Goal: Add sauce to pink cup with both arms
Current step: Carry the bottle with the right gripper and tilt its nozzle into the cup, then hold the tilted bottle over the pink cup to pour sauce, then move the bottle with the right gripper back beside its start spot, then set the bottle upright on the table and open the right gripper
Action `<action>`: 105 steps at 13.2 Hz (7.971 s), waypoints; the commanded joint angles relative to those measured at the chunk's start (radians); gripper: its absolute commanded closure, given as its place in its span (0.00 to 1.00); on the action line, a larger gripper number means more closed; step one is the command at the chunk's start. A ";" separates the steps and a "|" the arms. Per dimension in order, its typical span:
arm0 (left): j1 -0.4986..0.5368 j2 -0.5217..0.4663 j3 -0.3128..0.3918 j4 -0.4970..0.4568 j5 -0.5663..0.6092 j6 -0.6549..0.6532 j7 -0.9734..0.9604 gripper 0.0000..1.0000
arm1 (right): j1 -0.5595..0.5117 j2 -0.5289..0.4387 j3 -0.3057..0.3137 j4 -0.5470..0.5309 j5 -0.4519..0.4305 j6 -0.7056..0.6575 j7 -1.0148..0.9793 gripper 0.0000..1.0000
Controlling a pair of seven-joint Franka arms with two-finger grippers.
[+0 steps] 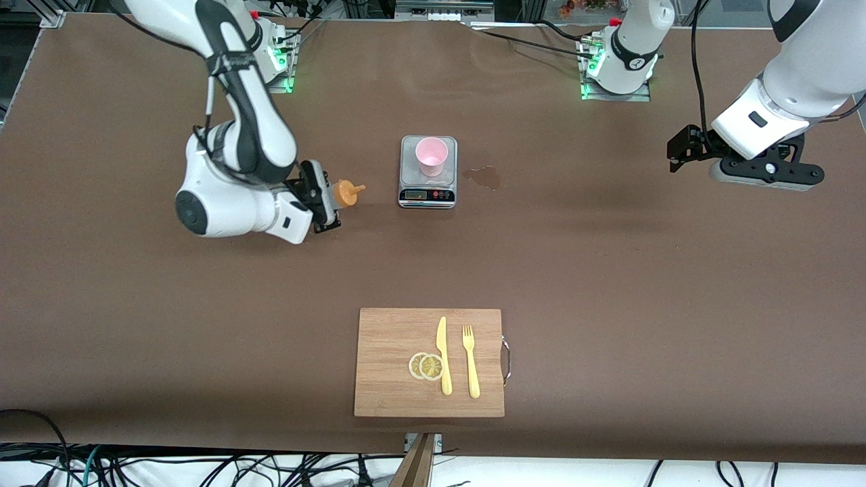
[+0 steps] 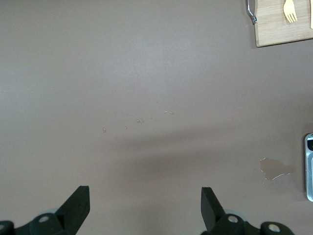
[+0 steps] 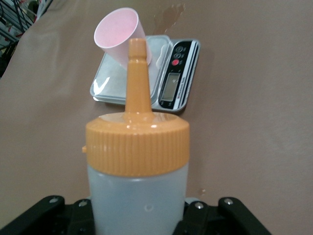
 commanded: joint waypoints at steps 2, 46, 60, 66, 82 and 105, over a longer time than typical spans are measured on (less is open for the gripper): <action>0.006 -0.002 0.000 0.011 -0.024 -0.015 0.002 0.00 | 0.093 -0.116 -0.013 -0.105 -0.173 0.017 0.307 0.89; 0.012 0.001 0.005 0.011 -0.025 -0.019 0.008 0.00 | 0.393 0.081 0.097 0.195 -0.616 -0.191 0.945 0.90; 0.012 0.001 0.005 0.011 -0.025 -0.021 0.011 0.00 | 0.200 -0.041 0.116 0.062 -0.354 -0.132 0.724 0.90; 0.012 -0.001 0.003 0.011 -0.028 -0.021 0.009 0.00 | -0.060 -0.088 0.116 0.063 -0.158 -0.148 0.356 0.90; 0.012 -0.001 0.001 0.011 -0.030 -0.021 0.006 0.00 | -0.585 0.312 -0.001 0.109 0.475 -0.519 -0.857 0.89; 0.012 -0.001 -0.002 0.013 -0.028 -0.035 0.003 0.00 | -0.679 0.504 0.002 0.204 0.528 -0.672 -1.091 0.00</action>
